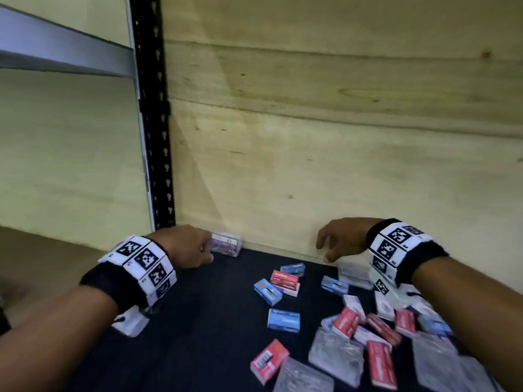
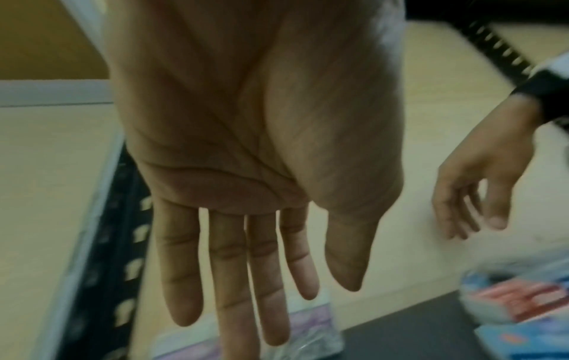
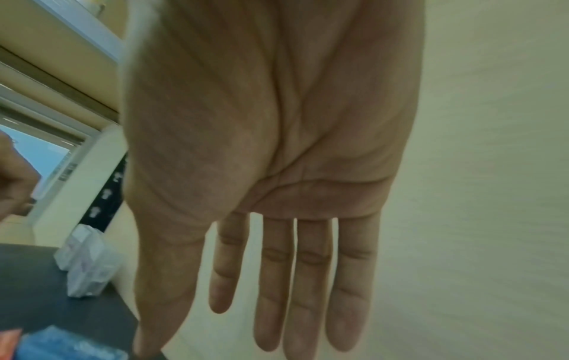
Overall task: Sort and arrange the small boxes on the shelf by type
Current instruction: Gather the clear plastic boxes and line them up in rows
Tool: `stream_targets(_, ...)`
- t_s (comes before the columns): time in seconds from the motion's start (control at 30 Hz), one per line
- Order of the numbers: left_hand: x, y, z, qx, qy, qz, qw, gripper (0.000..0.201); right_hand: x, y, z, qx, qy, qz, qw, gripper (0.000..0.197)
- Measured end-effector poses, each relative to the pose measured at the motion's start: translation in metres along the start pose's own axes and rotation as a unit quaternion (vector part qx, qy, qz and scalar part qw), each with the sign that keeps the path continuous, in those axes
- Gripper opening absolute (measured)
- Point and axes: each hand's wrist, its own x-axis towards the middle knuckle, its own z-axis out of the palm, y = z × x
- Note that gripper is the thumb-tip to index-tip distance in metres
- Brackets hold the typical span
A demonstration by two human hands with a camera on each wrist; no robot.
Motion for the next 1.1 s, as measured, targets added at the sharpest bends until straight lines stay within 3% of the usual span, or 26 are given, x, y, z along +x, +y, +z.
stream_targets(0.2, -0.028, 0.094, -0.010, -0.065, -0.063, 0.196, 0.976, 0.021, -0.012, 0.033, 0.028, 0.010, -0.021, 0.040, 0.999, 0.049)
stream_targets(0.33, -0.036, 0.137, -0.004, -0.078, -0.110, 0.268, 0.954, 0.032, -0.012, 0.042, 0.043, 0.019, -0.027, 0.059, 0.998, 0.053)
stream_targets(0.63, -0.036, 0.179, 0.014, -0.092, -0.172, 0.266, 0.944, 0.051, -0.013, 0.053, 0.065, 0.035, 0.001, 0.055, 0.998, 0.057)
stream_targets(0.87, -0.035, 0.184, 0.017, -0.116, -0.173, 0.268, 0.940, 0.047, -0.013, 0.054, 0.063, 0.031, -0.006, 0.047, 0.998, 0.060)
stream_targets(1.1, -0.033, 0.172, 0.014, -0.222, -0.202, 0.259, 0.918, 0.045, -0.019, 0.058, 0.062, 0.066, 0.011, 0.049, 0.997, 0.053)
